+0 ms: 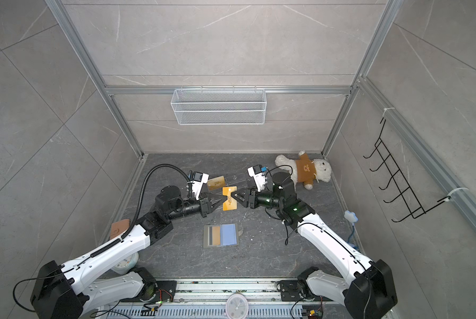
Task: Take the credit cards out of the card holder
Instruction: Place the credit card in the storage box.
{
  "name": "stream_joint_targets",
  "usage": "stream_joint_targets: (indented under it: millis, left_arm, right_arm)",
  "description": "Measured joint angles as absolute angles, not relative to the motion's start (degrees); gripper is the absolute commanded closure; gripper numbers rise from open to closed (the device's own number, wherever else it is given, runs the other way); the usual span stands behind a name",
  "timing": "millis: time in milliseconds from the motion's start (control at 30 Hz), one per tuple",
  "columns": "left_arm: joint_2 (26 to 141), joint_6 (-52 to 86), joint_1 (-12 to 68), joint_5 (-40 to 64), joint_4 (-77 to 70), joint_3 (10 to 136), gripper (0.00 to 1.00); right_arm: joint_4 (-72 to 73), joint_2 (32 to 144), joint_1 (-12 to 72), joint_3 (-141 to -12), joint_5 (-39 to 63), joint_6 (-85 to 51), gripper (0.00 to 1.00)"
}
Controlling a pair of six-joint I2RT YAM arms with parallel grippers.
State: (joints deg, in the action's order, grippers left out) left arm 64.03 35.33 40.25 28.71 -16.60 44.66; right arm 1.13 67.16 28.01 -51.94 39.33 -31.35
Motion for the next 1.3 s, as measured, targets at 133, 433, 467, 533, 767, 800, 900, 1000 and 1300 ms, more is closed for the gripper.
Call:
stream_joint_targets:
  millis: [133,433,467,533,767,800,900,1000,1300]
  left_arm:
    - [64.51,35.75,40.25,28.71,-17.61,44.66,1.0]
    - [65.89,37.21,40.25,28.84,-20.84,44.66,1.0]
    - [65.89,37.3,40.25,28.75,-21.06,44.66,1.0]
    - [65.89,37.39,40.18,28.58,-21.12,44.66,1.0]
    - [65.93,37.71,39.66,27.33,-22.98,43.46,0.69]
    - [65.93,37.78,39.68,27.0,-23.22,43.0,0.62]
    - [65.06,37.89,39.81,25.21,-23.18,41.04,0.37]
    - [62.54,37.5,39.44,22.81,-21.87,39.29,0.3]
    - [44.29,32.18,38.19,6.57,-10.41,36.73,0.13]
  right_arm:
    - [2.72,67.24,27.99,-51.64,41.74,-32.12,0.6]
    - [6.85,68.71,27.97,-50.43,45.43,-34.24,0.74]
    - [7.2,68.79,27.9,-50.33,45.71,-34.48,0.76]
    - [7.88,68.82,27.7,-50.15,46.13,-34.81,0.84]
    - [10.63,68.79,27.35,-49.84,48.45,-36.1,1.0]
    - [10.81,68.79,27.51,-49.87,48.69,-36.05,1.0]
    - [9.78,68.86,27.73,-49.93,48.62,-35.42,1.0]
    - [6.24,69.23,27.73,-51.51,47.75,-33.12,1.0]
    - [-17.34,77.73,27.81,-71.11,35.48,-12.84,1.0]
